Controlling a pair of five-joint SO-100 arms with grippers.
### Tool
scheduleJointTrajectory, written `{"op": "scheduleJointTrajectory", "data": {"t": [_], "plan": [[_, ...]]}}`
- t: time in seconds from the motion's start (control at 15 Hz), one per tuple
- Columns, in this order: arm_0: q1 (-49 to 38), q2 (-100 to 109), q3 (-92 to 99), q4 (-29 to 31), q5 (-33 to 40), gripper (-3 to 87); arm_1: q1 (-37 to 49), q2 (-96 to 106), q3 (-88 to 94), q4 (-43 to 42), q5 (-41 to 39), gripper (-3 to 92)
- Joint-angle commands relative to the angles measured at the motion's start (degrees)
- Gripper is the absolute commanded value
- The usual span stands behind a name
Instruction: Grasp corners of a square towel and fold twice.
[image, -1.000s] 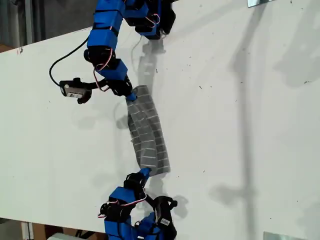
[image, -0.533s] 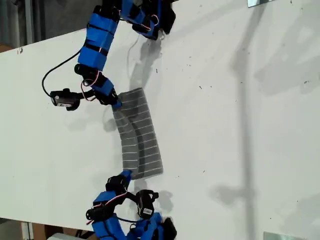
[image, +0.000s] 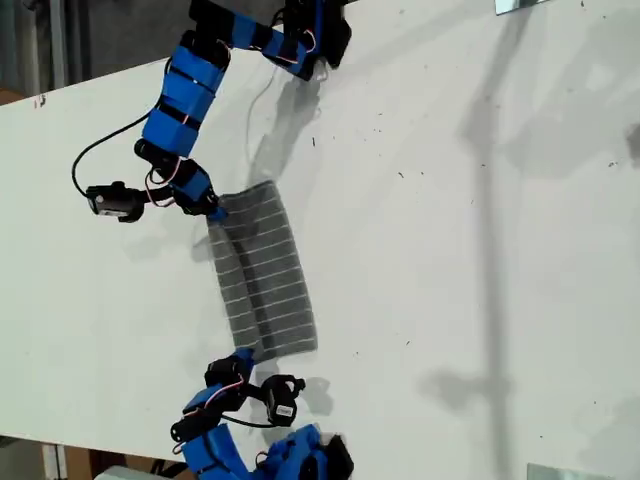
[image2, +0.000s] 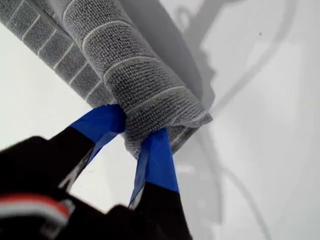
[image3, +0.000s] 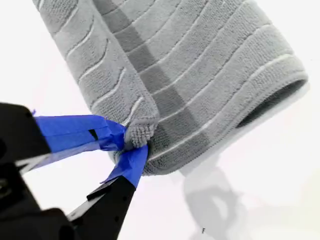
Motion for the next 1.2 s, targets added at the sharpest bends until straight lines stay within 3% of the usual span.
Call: {"op": "scheduleJointTrajectory", "data": {"t": [0.0,0.33,0.93,1.0,1.07,1.13], "plan": [[5.4,4.0,2.5,-0.6,-1.3,-0.1,0.1,-1.5,-0.2,6.7,-0.7,-0.1],[16.9,5.4,10.5,-10.8,-10.3,-0.1,-4.8,-1.8,8.8,4.7,0.5,-0.1],[24.1,-0.3,16.3,-21.7,-17.8,-0.1,-6.9,-5.4,14.3,-1.0,2.5,-0.1],[24.8,-1.2,15.3,-21.4,-18.4,-0.1,-7.1,-5.5,14.3,-0.5,2.6,8.6],[25.8,-1.9,13.4,-20.3,-18.0,0.6,-7.8,-5.4,14.3,0.1,2.6,24.5],[26.8,-2.5,10.9,-17.6,-18.8,18.9,-8.3,-4.8,14.4,0.9,3.0,30.1]]}}
